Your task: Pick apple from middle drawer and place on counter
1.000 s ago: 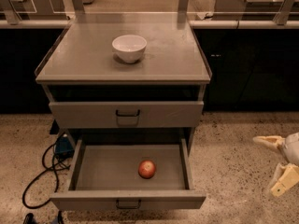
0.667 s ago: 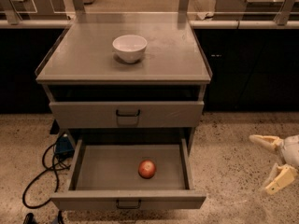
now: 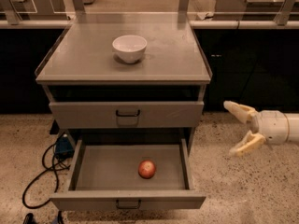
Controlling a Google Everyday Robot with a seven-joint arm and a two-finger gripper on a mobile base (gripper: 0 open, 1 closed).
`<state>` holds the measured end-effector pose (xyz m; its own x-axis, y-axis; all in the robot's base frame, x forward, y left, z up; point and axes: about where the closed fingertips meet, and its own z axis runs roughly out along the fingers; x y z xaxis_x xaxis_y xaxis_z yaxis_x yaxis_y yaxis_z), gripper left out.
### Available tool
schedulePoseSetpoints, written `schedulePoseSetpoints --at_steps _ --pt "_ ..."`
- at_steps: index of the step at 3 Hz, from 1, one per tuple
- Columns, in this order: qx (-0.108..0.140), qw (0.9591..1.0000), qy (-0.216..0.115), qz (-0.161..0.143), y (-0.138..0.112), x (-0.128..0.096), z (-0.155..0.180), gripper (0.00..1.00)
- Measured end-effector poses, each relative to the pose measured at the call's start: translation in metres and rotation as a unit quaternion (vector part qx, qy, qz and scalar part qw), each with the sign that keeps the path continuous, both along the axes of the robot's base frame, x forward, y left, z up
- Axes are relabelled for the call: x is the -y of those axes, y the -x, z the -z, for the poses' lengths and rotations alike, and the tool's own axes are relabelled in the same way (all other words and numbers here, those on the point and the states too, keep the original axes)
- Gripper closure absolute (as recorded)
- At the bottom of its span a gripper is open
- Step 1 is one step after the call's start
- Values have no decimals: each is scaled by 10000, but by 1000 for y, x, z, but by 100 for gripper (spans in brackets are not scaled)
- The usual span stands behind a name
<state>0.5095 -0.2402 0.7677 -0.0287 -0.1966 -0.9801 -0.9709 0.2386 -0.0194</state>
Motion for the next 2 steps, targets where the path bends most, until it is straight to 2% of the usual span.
schedulePoseSetpoints --at_steps 1,2 --pt "-8 10000 -48 -17 0 -3 -3 0" --pt "123 9990 296 301 9 -3 -6 0"
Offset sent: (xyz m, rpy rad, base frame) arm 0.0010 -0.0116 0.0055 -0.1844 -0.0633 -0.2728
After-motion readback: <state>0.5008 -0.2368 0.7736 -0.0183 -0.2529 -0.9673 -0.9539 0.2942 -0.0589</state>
